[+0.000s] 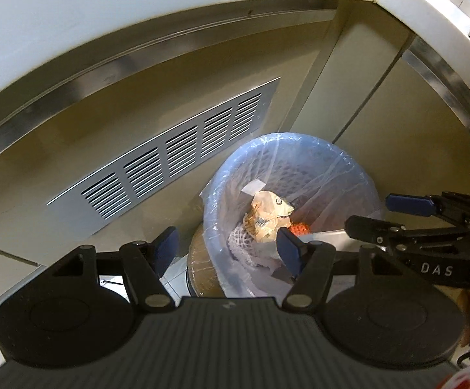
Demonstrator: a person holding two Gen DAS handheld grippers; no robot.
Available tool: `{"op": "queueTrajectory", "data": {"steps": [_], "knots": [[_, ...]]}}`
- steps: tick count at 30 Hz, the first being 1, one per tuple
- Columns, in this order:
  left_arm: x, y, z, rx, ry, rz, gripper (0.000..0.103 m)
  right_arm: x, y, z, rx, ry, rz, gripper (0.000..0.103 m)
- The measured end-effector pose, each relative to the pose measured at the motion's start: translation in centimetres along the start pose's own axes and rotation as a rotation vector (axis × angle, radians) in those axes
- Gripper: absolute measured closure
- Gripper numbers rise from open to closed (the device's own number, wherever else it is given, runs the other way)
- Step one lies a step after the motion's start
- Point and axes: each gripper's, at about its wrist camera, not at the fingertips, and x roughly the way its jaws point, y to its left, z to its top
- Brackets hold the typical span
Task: Collect trash
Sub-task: 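Raise both tools back up toward the counter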
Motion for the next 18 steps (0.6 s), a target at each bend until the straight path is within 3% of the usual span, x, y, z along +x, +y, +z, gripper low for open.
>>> {"op": "queueTrajectory", "data": {"steps": [9,18], "knots": [[-2.3,-0.1,0.0,0.012,-0.025,-0.024,0.040,-3.1,0.3,-1.0,0.044,0.038,-0.032,0.031],[-7.0,-2.1,1.9,0.074,-0.121,-0.100,0.040,-9.7,2.3,1.7,0.053,-0.115,-0.053,0.031]]}}
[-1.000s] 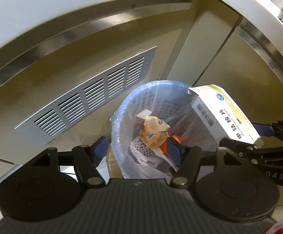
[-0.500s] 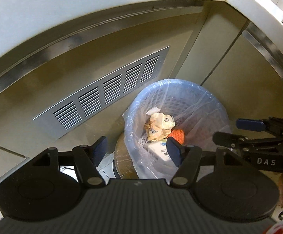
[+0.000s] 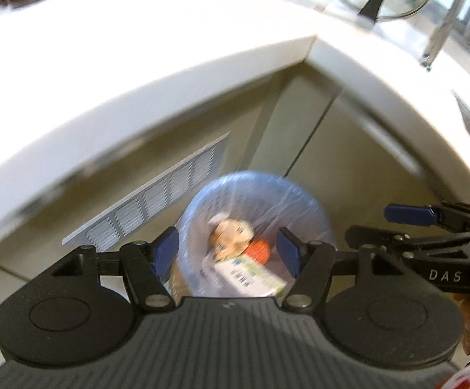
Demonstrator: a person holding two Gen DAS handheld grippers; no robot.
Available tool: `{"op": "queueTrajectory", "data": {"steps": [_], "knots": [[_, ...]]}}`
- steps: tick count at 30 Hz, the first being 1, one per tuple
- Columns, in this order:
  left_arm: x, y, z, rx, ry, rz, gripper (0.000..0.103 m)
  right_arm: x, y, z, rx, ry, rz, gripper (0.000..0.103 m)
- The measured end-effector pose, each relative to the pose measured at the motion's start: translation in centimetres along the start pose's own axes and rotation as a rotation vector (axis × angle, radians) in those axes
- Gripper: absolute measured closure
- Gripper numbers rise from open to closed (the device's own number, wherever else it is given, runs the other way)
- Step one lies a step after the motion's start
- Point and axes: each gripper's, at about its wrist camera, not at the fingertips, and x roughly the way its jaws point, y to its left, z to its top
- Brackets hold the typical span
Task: Collect trash
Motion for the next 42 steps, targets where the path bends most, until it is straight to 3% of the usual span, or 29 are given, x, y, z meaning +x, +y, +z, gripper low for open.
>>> {"op": "queueTrajectory", "data": {"steps": [9,19,31,34,42], "knots": [[-4.7,-2.5,4.8,0.084,-0.147,-0.060,0.040,-6.0,1.0,4.4,0.026,-0.202,-0.035,0.031],[-6.5,-2.0,9.1,0.120,-0.251,-0.061,0.040,-8.1,0.1,7.6,0.063,-0.287,-0.115,0.031],[-6.7,0.3,11.1,0.123,-0.276,-0.041,0.040,-7.5,0.5,10.1,0.051,-0.303,-0.121,0.031],[-6.4,0.7,11.7,0.094,-0.286,-0.025,0.040,-6.5,0.1,11.3,0.017,-0.293,-0.106,0.019],[-4.6,0.3,14.6,0.020,-0.295,0.060,0.040,-2.6,-2.4,16.6,-0.065,-0.292,-0.016,0.015]]}}
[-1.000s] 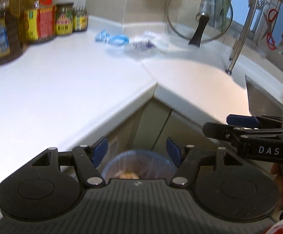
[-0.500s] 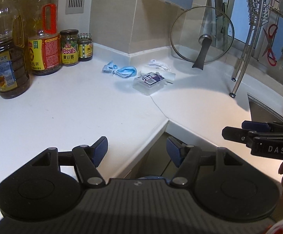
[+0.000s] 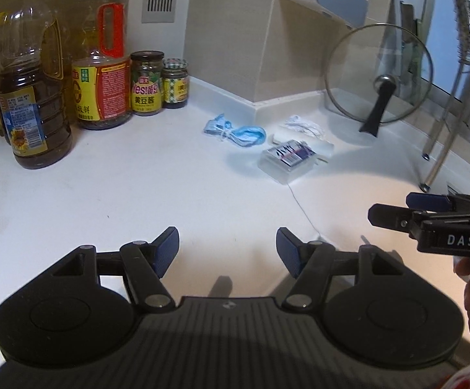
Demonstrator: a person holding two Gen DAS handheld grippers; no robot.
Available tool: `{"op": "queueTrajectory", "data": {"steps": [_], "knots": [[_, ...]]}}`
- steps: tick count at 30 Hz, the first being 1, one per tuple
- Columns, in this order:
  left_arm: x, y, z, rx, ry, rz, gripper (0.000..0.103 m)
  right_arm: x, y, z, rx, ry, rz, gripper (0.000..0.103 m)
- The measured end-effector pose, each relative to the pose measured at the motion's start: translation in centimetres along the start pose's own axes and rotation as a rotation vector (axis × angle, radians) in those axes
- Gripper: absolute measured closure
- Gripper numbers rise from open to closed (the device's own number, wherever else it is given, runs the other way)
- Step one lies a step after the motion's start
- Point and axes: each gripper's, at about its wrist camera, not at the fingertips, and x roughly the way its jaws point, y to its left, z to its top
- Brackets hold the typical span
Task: Collect trash
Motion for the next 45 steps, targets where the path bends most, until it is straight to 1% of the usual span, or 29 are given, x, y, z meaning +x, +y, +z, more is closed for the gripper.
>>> {"op": "queueTrajectory", "data": {"steps": [4,7,9,12,16,21,26,31,39,40,42,45], "knots": [[1.1,-0.2,1.5,-0.040,-0.013,0.068,0.040,3.0,-1.4,2.1,-0.033,0.000,0.062,0.012],[1.6,-0.2,2.2,-0.077,-0.015,0.119,0.040,5.6,-2.3,3.3,-0.047,0.016,0.103,0.012],[1.9,-0.1,2.5,-0.102,-0.012,0.138,0.040,6.9,-2.7,3.8,-0.059,0.019,0.127,0.011],[2.7,-0.3,2.7,-0.115,0.002,0.164,0.040,9.0,-3.3,4.3,-0.074,0.030,0.133,0.011],[4.0,-0.3,3.1,-0.102,0.024,0.160,0.040,11.2,-3.9,4.7,-0.065,0.045,0.126,0.010],[5.7,0.5,3.8,-0.080,0.037,0.129,0.040,13.4,-4.0,5.3,-0.069,0.064,0.088,0.009],[6.9,1.8,4.4,-0.082,0.042,0.115,0.040,15.4,-3.5,5.6,-0.119,0.086,0.082,0.008],[7.6,2.9,4.4,-0.095,0.050,0.117,0.040,17.4,-3.0,5.4,-0.169,0.143,0.075,0.008],[8.2,3.6,4.1,-0.106,0.064,0.122,0.040,18.7,-2.7,5.2,-0.147,0.175,0.077,0.008],[8.2,3.7,4.2,-0.105,0.063,0.123,0.040,18.7,-2.6,5.1,-0.148,0.178,0.077,0.010],[8.3,3.8,4.2,-0.104,0.063,0.123,0.040,18.6,-2.4,5.0,-0.149,0.180,0.075,0.016],[8.6,3.8,4.4,-0.098,0.063,0.121,0.040,18.0,-2.1,4.7,-0.143,0.174,0.082,0.017]]}}
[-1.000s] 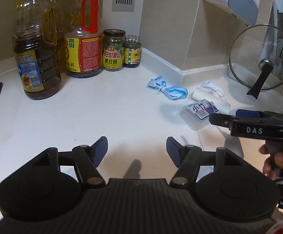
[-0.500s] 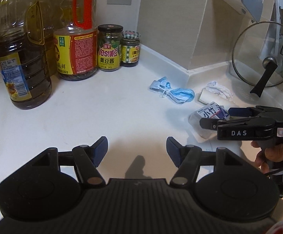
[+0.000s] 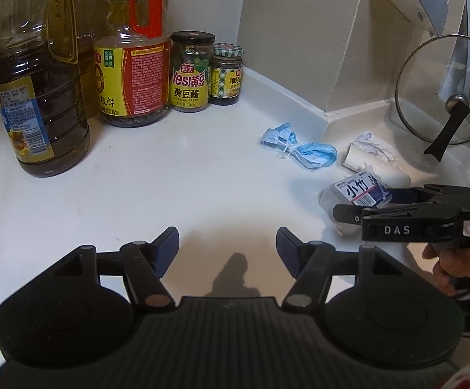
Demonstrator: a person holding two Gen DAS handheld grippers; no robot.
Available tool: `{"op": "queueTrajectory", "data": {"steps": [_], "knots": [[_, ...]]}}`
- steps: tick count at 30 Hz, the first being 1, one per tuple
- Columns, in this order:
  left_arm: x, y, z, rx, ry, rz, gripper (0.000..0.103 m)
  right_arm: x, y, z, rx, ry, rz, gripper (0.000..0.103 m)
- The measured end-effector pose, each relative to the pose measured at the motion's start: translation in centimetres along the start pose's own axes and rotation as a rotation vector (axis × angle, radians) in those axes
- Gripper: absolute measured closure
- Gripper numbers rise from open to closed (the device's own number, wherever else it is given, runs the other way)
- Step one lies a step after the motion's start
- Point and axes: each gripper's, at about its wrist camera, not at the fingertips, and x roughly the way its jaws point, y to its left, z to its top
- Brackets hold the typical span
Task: Collect trash
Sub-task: 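Grasp the blue face mask with the left tool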
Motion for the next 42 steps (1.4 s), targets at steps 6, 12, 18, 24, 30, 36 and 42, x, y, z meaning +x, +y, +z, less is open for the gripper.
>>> {"op": "queueTrajectory", "data": {"steps": [6,12,18,24,30,36,42], "knots": [[1.5,-0.3,1.5,0.027,-0.010,-0.019,0.040,-2.4,1.0,-1.2,0.017,-0.030,0.003,0.017],[4.9,-1.4,3.7,0.071,-0.012,-0.052,0.040,-5.1,0.1,-1.8,0.067,-0.067,-0.035,0.017],[9.0,-4.4,5.9,0.154,-0.024,-0.119,0.040,-7.0,-2.5,-2.3,0.115,-0.086,-0.111,0.017],[11.5,-8.7,7.3,0.510,-0.077,-0.218,0.041,-8.5,-4.8,-3.0,0.162,-0.088,-0.173,0.017],[13.8,-11.5,7.3,0.813,-0.021,-0.241,0.052,-9.1,-6.3,-3.7,0.203,-0.087,-0.205,0.017],[14.8,-12.4,6.8,0.932,0.007,-0.210,0.063,-9.2,-6.8,-3.8,0.214,-0.092,-0.207,0.017],[14.9,-12.2,6.8,0.930,0.022,-0.164,0.074,-9.2,-6.7,-3.8,0.220,-0.095,-0.200,0.017]]}}
